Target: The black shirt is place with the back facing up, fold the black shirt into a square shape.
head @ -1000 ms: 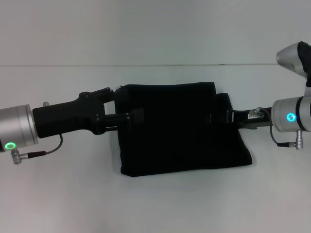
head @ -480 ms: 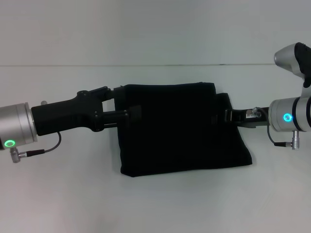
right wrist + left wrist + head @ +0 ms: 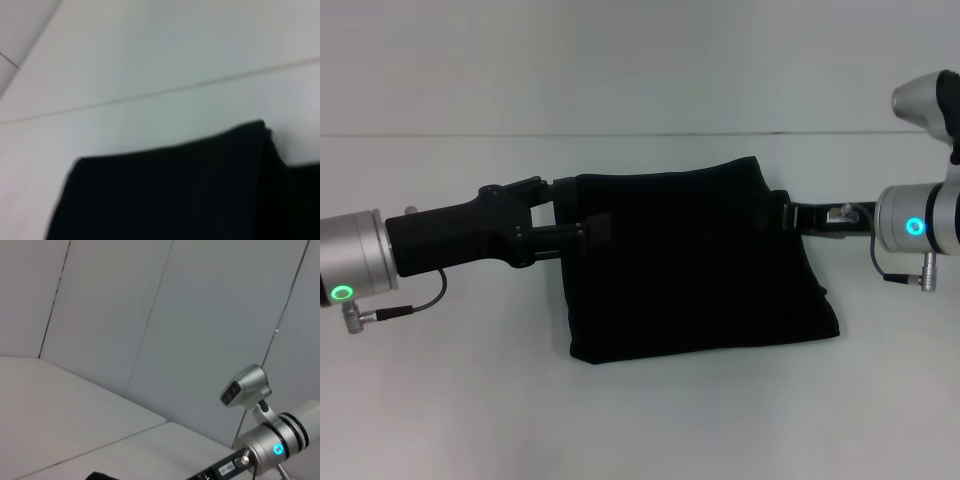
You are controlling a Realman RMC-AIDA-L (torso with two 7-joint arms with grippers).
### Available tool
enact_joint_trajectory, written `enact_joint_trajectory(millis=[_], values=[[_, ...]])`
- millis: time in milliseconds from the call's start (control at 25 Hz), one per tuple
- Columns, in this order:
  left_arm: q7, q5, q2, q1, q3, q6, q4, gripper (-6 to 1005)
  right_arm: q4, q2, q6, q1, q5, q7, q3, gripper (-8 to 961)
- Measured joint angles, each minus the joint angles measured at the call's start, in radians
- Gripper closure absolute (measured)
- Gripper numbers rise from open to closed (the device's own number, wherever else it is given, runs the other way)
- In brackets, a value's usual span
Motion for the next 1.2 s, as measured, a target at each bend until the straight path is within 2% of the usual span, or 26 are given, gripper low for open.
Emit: enact_joint_trajectory(millis=[160, 600, 920, 1200], values=[[-0.009, -0.001, 0.0, -0.001, 0.0, -0.001, 0.0, 111, -0.051, 0.002, -0.059, -0.019, 0.05, -0.048, 0.0, 897], [-0.028, -0.002, 0.004, -0.012, 0.0, -0.01, -0.022, 112, -0.165, 0.003, -0.155, -0.071, 0.056, -0.045, 0.0, 897], [-0.049, -0.001, 0.005, -0.017, 0.0, -0.011, -0.023, 111, -0.169, -0.005, -0.148, -0.083, 0.056, -0.042, 0.0, 897], [-0.059, 0.004, 0.005, -0.022, 0.0, -0.02, -0.025, 112, -0.097, -0.009, -0.046, -0.092, 0.05, -0.041, -0.006, 896]])
